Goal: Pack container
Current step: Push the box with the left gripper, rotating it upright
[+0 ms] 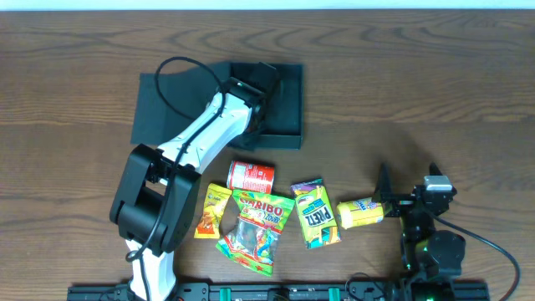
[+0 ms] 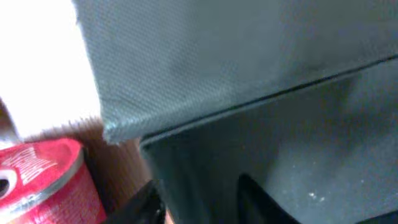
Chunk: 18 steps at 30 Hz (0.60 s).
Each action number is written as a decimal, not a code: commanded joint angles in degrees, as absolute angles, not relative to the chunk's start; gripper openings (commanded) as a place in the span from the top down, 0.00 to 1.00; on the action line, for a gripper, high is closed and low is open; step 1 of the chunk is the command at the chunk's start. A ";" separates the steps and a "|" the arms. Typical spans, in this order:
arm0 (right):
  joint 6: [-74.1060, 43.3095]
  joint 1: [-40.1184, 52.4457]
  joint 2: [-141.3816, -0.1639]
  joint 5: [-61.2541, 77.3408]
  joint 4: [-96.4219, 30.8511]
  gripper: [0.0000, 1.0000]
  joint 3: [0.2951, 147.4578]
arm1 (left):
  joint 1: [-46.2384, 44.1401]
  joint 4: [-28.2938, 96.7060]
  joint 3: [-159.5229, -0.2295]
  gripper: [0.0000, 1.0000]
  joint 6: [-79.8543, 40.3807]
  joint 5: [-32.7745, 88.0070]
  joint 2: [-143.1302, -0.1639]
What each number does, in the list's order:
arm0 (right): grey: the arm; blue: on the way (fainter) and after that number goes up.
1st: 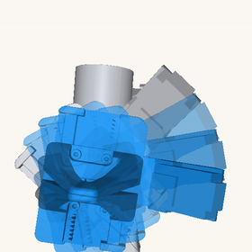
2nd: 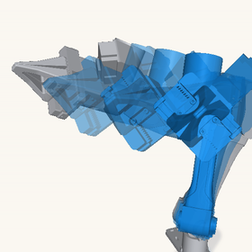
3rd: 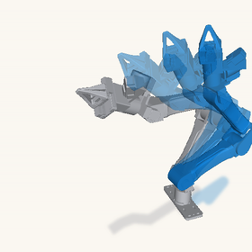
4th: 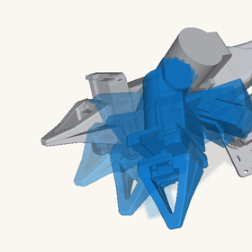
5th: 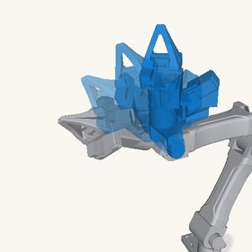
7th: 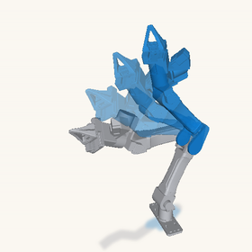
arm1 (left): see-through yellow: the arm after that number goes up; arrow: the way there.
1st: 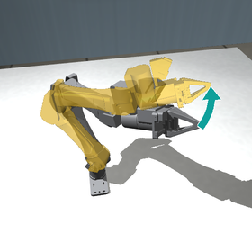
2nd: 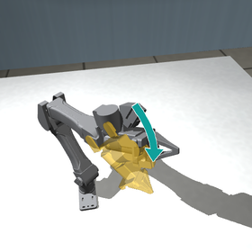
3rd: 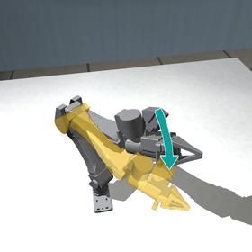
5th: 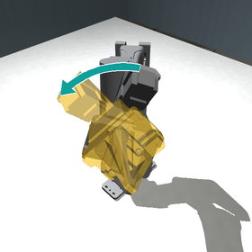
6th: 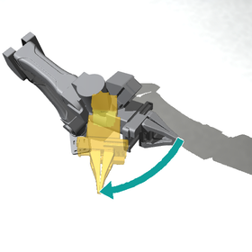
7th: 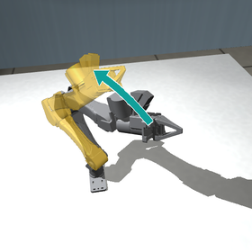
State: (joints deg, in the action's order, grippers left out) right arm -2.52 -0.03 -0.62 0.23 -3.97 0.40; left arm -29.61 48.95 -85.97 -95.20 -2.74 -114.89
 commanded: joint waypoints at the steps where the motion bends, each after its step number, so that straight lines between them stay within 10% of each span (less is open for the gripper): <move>1: -2.94 0.45 -0.30 0.40 -4.27 0.01 0.32 | -29.21 49.34 -86.72 0.78 -86.67 -6.74 -115.02; 4: -2.94 0.45 -0.30 0.40 -4.27 0.01 0.32 | -29.21 49.32 -86.72 0.94 -82.26 -7.73 -115.02; 18: -2.94 0.45 -0.30 0.40 -4.25 0.01 0.32 | -29.19 44.86 -86.72 0.94 -57.14 -22.33 -115.02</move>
State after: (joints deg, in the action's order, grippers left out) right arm -2.52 -0.03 -0.62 0.21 -3.95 0.40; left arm -29.50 46.28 -85.97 -65.58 -14.59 -114.89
